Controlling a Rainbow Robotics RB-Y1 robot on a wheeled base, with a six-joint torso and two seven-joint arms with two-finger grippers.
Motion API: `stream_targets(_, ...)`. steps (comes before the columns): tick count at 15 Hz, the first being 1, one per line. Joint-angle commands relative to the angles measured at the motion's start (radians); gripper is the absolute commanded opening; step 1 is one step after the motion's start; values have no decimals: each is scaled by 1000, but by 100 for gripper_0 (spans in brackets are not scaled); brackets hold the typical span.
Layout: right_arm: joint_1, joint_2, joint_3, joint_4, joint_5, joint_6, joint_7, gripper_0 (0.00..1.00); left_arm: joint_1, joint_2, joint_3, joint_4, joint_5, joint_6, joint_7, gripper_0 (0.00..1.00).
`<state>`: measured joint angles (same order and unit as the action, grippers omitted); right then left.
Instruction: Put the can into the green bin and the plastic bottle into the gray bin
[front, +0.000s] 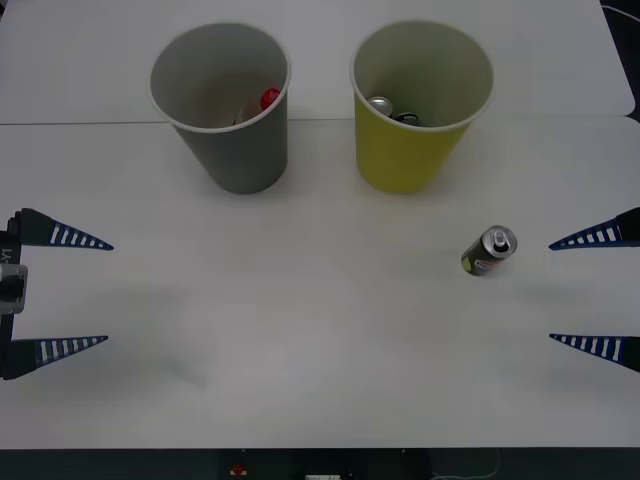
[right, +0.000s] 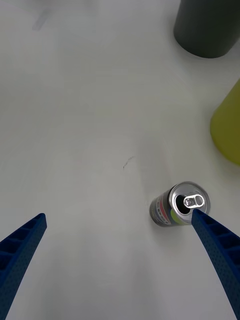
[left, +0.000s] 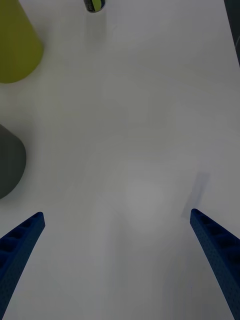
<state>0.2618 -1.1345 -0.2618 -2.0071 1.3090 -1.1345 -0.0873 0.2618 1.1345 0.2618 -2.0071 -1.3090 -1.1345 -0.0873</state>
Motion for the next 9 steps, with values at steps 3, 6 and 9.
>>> stream_targets(3, 14, 16, 4, 7, -11, 4, 3, 100, 0, 0, 0, 0, 0, 0, 0, 100)
stream_targets(6, 16, 16, 3, 8, -25, 27, 12, 100, 0, 0, 0, 0, 0, 0, 0, 100)
stream_targets(9, 30, 16, 3, 18, -40, 67, 15, 100, 0, 0, 0, 0, 0, 0, 0, 100)
